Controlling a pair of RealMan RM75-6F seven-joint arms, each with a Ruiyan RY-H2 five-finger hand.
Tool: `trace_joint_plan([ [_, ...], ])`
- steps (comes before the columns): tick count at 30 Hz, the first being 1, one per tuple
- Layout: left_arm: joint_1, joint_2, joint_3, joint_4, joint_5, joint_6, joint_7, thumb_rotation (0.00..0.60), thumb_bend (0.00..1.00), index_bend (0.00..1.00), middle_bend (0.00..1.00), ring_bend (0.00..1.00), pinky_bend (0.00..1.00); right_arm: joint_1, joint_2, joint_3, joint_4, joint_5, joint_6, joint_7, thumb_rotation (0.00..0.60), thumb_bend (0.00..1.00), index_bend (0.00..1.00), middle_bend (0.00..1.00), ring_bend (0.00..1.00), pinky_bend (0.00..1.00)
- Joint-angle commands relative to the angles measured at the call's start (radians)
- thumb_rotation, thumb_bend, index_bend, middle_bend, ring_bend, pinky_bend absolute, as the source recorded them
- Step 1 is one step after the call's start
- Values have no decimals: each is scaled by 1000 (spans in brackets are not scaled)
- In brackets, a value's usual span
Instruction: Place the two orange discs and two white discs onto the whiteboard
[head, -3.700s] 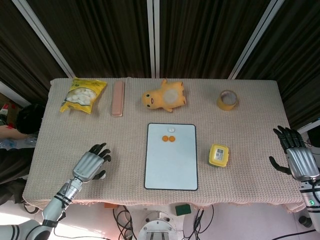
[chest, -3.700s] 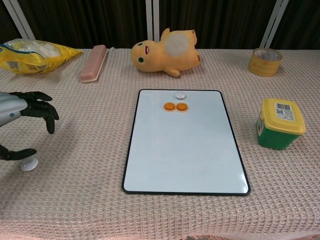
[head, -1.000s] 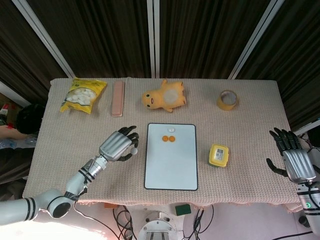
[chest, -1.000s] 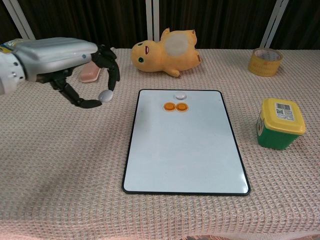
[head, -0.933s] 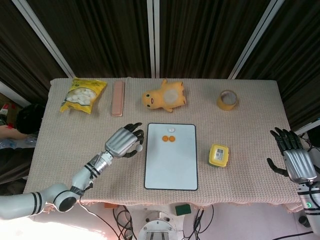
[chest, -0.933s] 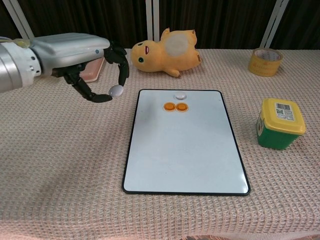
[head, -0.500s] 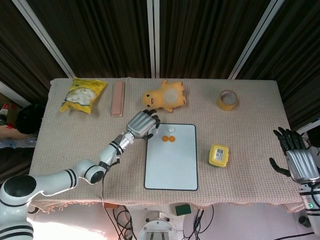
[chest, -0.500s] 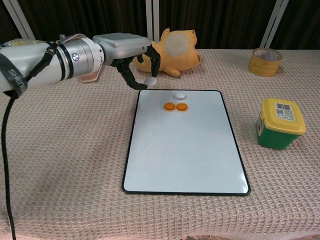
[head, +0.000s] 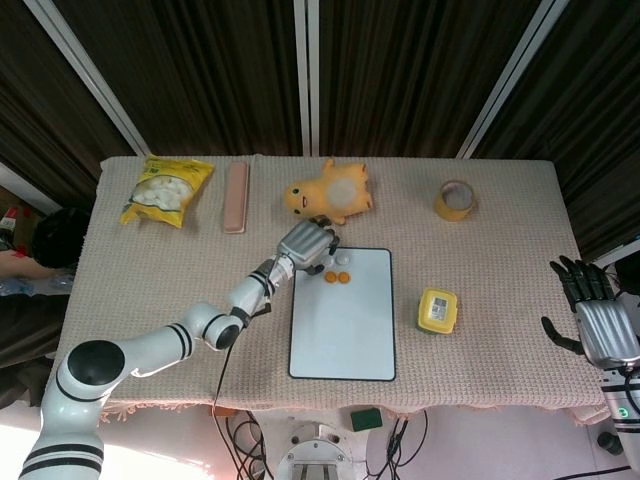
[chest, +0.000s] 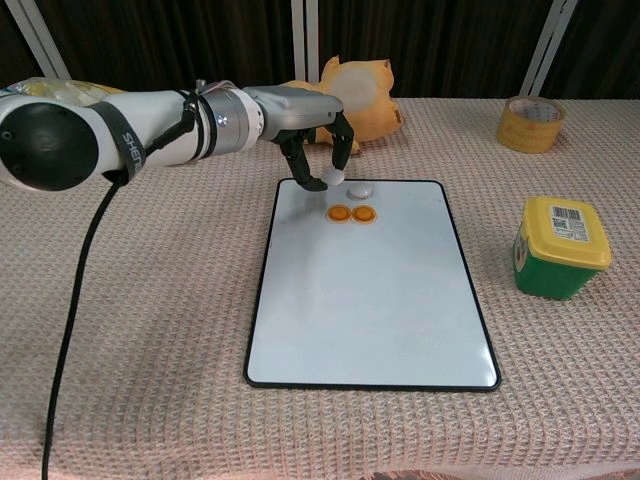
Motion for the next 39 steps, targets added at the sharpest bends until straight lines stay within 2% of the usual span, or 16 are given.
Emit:
trace_joint_plan([
  [1, -20, -14, 1, 34, -25, -21, 1, 600, 312, 527, 356, 161, 266, 0, -2, 1, 8, 3, -4, 8, 600, 338, 0, 0, 0, 0],
  [10, -40, -45, 14, 81, -50, -25, -6, 600, 312, 529, 351, 161, 194, 5, -7, 3, 23, 6, -15, 24, 600, 338, 0, 0, 0, 0],
  [25, -49, -97, 40, 195, -42, -40, -54, 600, 312, 532, 350, 160, 184, 7, -11, 4, 34, 9, -23, 31, 600, 339, 0, 0, 0, 0],
  [39, -59, -121, 45, 234, -16, -47, -102, 600, 313, 535, 350, 161, 184, 6, -10, 4, 36, 13, -28, 31, 600, 339, 0, 0, 0, 0],
])
